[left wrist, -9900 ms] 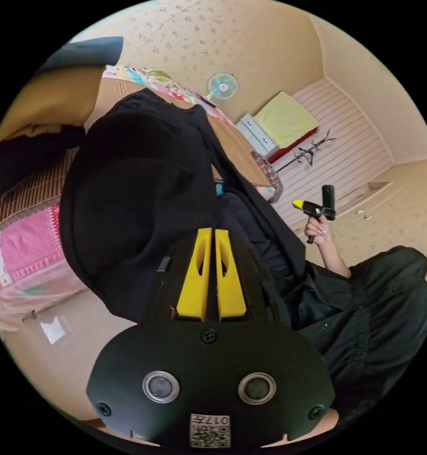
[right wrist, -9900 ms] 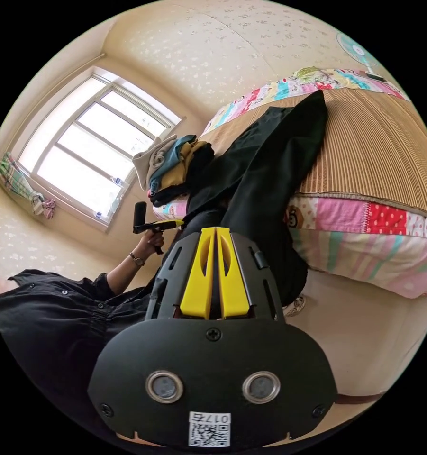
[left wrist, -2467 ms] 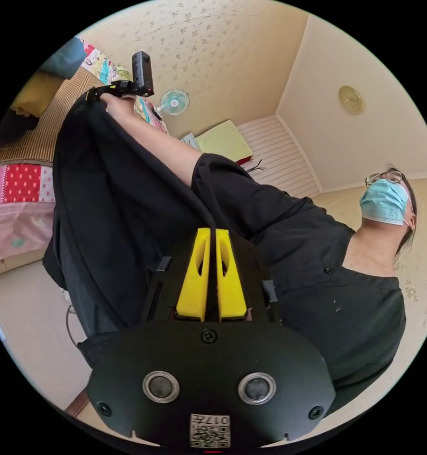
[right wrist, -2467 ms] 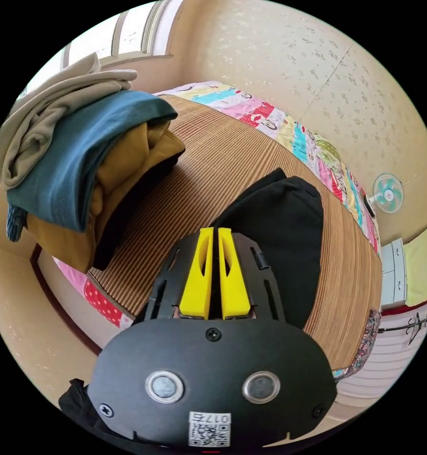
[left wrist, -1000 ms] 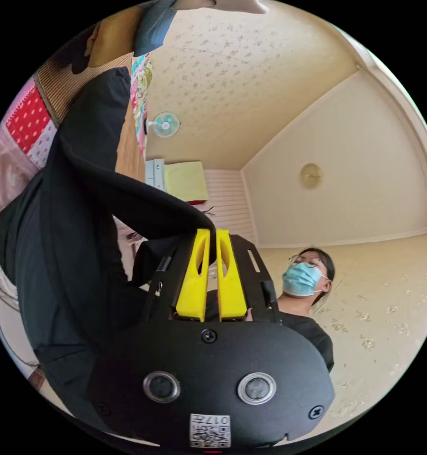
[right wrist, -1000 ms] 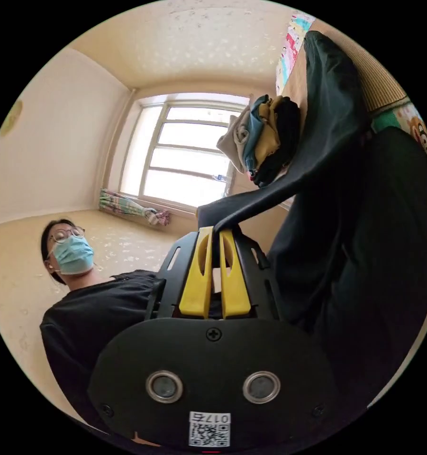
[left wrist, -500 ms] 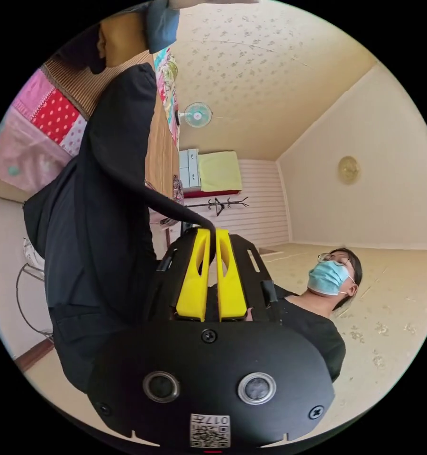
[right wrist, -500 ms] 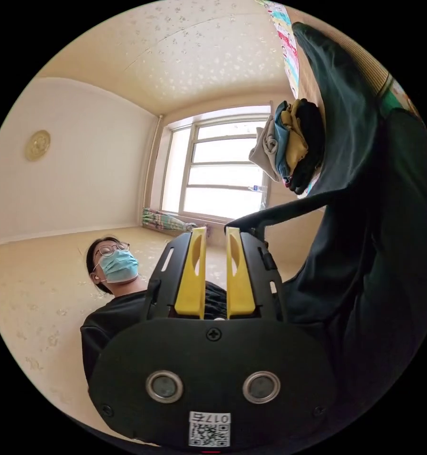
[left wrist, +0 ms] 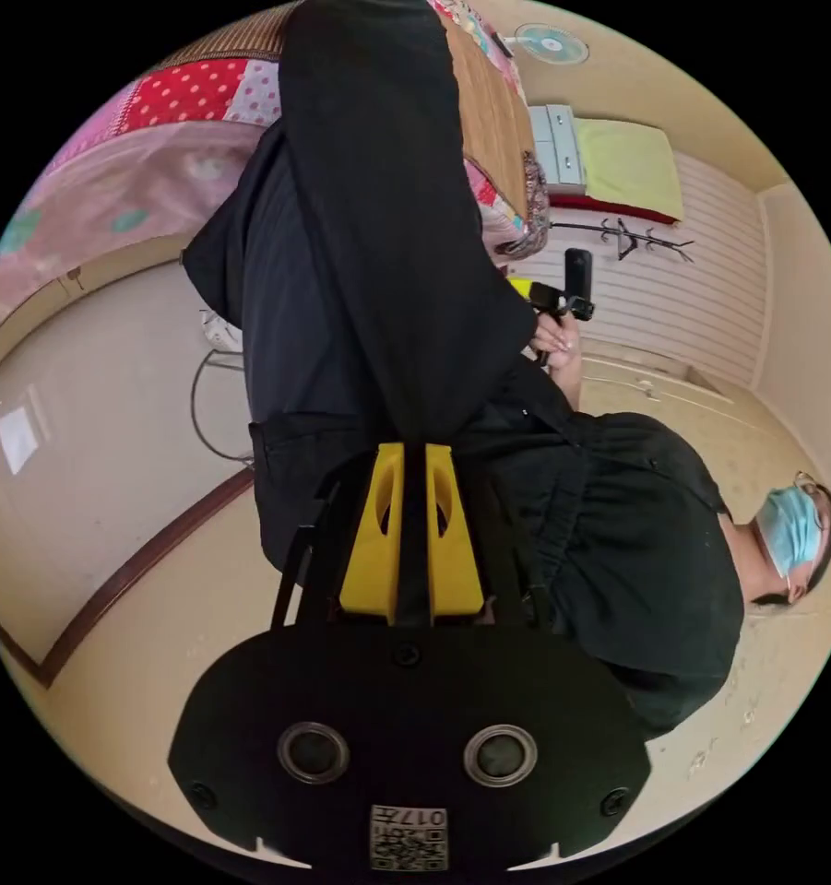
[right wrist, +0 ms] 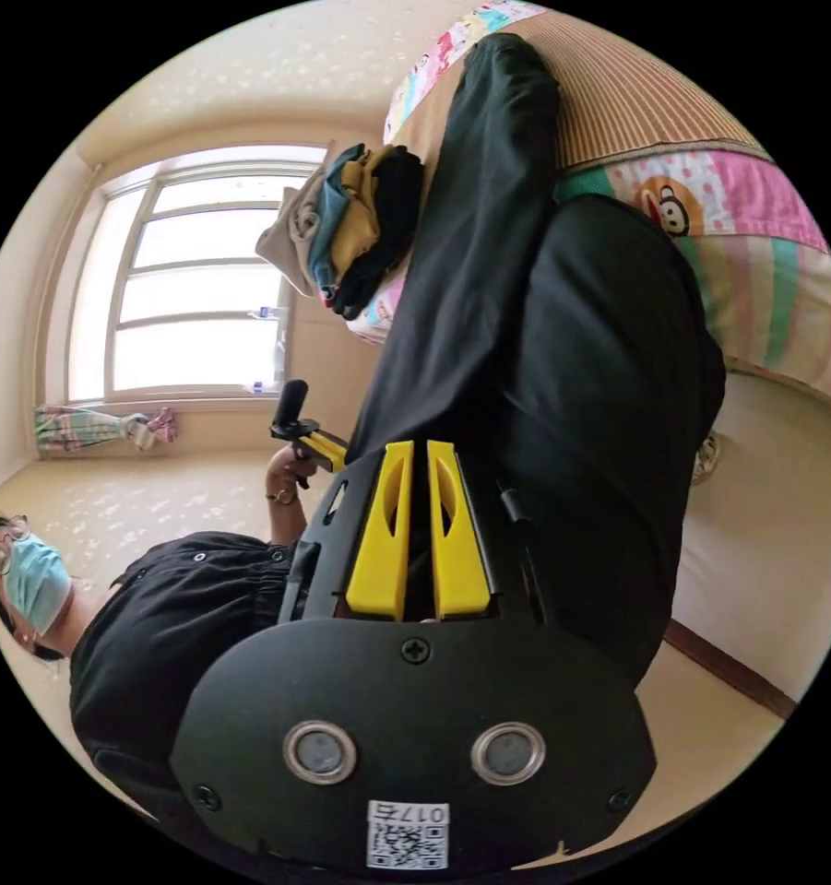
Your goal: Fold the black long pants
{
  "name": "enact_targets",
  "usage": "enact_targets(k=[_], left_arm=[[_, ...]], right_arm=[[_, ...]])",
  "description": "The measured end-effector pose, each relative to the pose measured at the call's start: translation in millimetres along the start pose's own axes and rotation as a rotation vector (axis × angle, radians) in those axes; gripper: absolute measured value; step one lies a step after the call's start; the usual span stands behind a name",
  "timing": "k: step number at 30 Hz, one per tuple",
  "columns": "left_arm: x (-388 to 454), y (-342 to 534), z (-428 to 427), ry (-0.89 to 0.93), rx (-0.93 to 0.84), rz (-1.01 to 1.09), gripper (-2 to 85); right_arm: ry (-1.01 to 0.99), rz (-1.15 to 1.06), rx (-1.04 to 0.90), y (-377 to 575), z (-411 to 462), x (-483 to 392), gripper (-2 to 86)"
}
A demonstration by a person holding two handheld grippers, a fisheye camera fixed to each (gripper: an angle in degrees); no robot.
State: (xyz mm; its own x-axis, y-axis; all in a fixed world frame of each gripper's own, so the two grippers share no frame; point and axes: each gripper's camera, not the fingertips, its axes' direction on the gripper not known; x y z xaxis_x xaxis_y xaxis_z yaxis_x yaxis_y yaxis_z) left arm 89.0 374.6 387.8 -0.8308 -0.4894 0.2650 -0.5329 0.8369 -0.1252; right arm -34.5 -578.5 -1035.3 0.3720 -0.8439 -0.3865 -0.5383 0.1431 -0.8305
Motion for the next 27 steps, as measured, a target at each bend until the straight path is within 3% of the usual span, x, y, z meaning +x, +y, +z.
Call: enact_targets(k=[4, 9, 11, 18, 21, 25, 27], left_arm=[[-23, 6, -13, 0.086, 0.079, -0.007, 7.4], [-74, 18, -44, 0.321, 0.511, -0.073, 13.6], [-82, 13, -36, 0.389, 0.565, -0.078, 14.7], [-47, -37, 4, 0.150, 0.410, -0.112, 16.8], [-46, -38, 2, 0.162, 0.393, -0.120, 16.8], [-50, -33, 0, 0.208, 0.380, -0.124, 15.8], [-53, -29, -2, 0.252, 0.385, -0.120, 15.9]], right_arm=[[-0.057, 0.043, -0.010, -12, 34, -1, 13.6], [-0.152, 0.079, 0.045, -31, 60, -4, 19.3], [-0.120, 0.078, 0.023, -40, 71, -14, 20.9], [0.037, 0.153, -0.032, -55, 87, -60, 26.1], [0.034, 0.181, -0.014, -56, 93, -63, 26.7], [-0.158, 0.255, -0.030, -58, 113, -44, 27.0], [-0.133, 0.205, -0.050, -61, 122, -51, 27.1]])
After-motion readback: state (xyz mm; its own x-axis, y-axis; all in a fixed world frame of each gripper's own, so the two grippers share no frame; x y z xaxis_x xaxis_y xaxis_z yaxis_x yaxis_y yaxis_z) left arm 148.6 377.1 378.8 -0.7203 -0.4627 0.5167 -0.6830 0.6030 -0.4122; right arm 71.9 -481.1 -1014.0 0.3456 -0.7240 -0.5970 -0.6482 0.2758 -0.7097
